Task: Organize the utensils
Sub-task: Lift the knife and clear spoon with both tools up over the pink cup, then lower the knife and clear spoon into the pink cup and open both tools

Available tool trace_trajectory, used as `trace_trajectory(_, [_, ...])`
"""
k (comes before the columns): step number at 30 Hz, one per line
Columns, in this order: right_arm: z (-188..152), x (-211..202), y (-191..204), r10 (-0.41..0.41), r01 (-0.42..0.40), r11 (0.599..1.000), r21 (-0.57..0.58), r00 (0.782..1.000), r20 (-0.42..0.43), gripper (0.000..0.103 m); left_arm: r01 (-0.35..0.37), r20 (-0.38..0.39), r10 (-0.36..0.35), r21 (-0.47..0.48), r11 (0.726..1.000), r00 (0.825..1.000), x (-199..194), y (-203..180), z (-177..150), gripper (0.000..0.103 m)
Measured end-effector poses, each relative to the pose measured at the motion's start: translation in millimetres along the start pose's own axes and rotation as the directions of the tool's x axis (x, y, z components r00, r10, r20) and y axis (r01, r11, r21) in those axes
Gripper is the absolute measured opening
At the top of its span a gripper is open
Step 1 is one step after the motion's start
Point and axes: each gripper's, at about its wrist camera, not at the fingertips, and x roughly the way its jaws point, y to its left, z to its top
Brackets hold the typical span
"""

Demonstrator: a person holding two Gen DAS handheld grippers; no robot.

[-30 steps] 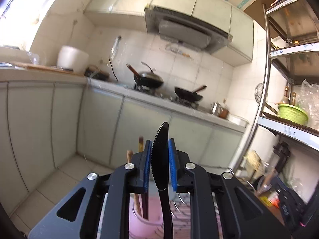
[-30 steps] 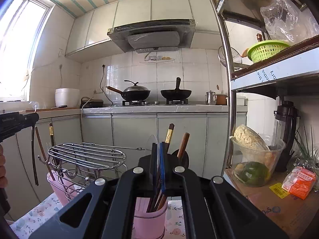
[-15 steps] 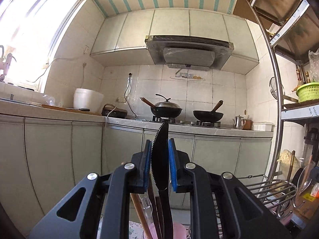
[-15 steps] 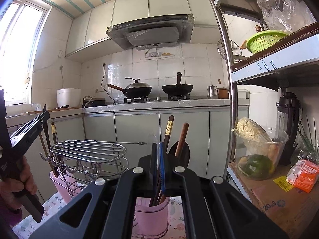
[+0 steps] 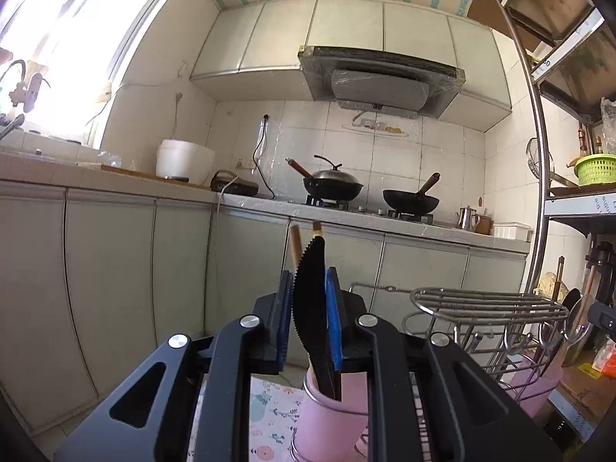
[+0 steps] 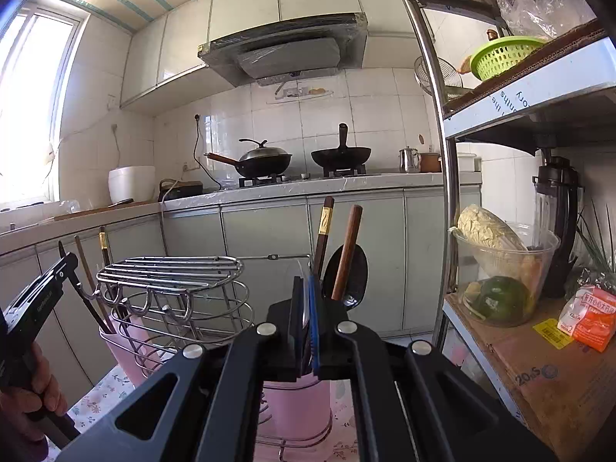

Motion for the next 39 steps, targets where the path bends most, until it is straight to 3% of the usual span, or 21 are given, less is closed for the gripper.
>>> trace_trajectory(7, [-5,4,-7,0.007,-0.005,0.999,0.047,0.999,-0.040,0.003,0.006,-0.110,-0.011,-0.047,0.999,0.994,16,13,-9,0.017])
trace_trajectory(15, [-7,18,-20,0.044,-0.031,0.991,0.130,0.994,-0.099,0.003,0.070,-0.228,-0.084,-0.072,0.995,0.970,49,18,-6,0.016])
trace_trajectory(27, [-14,24,-24,0.043,-0.024,0.988,0.152,0.991,-0.126,0.003,0.111,-0.328,-0.137,-0.097,0.989,0.935,62,17,-18,0.016])
trace_trajectory(39, [-12,26,-24,0.048,-0.027,0.988,0.152,0.989,-0.137,0.003,0.110,-0.377,-0.139,-0.096,0.989,0.916,66,21,-17,0.016])
